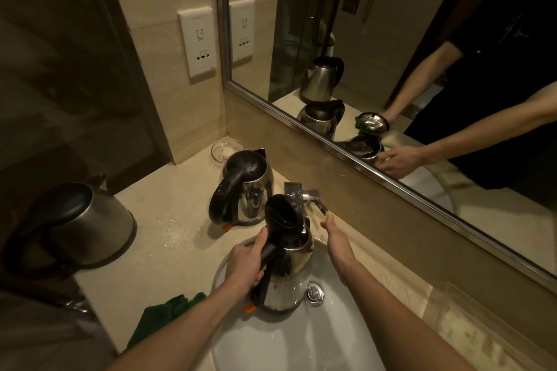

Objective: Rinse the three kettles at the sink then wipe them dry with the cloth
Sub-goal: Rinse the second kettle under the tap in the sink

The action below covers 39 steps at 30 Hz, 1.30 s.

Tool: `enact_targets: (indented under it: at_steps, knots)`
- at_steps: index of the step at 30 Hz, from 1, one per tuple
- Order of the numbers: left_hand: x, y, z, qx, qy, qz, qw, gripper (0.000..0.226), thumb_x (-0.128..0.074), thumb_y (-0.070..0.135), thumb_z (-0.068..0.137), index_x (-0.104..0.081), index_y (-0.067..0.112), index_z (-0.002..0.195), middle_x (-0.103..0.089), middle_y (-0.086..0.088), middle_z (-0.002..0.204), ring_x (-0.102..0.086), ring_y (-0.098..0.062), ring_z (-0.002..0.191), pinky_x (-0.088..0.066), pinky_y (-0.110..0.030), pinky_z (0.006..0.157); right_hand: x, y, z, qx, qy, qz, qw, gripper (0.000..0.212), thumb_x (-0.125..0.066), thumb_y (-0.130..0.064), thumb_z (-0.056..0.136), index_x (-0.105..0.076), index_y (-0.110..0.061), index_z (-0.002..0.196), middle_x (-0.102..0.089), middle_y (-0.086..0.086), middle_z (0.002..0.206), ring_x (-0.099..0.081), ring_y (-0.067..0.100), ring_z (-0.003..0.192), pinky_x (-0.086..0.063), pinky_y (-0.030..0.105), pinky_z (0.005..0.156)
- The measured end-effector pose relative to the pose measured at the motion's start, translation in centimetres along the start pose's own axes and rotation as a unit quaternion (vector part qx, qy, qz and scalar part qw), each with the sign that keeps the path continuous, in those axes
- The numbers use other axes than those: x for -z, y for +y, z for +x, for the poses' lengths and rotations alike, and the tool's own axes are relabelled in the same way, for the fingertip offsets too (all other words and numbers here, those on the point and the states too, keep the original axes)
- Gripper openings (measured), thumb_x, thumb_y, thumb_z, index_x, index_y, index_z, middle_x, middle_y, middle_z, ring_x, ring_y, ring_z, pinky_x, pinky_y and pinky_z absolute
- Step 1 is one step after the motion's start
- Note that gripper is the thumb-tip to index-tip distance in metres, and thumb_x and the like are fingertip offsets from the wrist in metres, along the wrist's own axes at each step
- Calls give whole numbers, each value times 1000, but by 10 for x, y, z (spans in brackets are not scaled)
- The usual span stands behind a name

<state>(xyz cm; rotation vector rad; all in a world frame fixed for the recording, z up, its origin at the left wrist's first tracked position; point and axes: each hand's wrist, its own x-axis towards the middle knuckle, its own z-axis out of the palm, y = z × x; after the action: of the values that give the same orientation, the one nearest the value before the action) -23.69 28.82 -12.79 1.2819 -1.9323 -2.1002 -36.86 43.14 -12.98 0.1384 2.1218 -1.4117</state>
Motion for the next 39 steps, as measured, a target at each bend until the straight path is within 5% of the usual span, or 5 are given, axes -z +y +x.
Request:
enact_targets:
  at_steps: [20,27,34,39]
  knots:
    - [2,1,0,-5,1,4,1000,58,-50,60,95,-55,10,67,-46,0,43,-41,-12,34,-34,-22,38,-4,-13,8,55,8,19,998,62,-23,-59,98,-45,-22,142,-38,0,151,-31,20,140,-23,41,114]
    - [2,-2,2,-11,1,12,1000,57,-49,61,95,-58,10,72,-48,0,46,-42,-11,35,-34,-23,38,-19,-8,1,66,57,-8,996,68,-22,-70,90,-53,-29,135,-48,-3,144,-45,24,131,-32,49,110]
    - [4,-4,2,-9,3,7,1000,58,-50,61,94,-57,9,71,-48,0,46,-42,-12,36,-34,-23,38,-16,-1,-3,80,50,11,995,59,-24,-58,97,-47,-25,141,-42,-1,148,-39,22,135,-30,46,113]
    - [6,-8,0,-5,-1,-5,1000,55,-51,59,95,-60,8,77,-48,1,46,-42,-11,36,-34,-23,38,-24,20,-12,-12,25,45,999,65,-19,-56,99,-41,-13,143,-51,11,140,-48,26,126,-31,44,110]
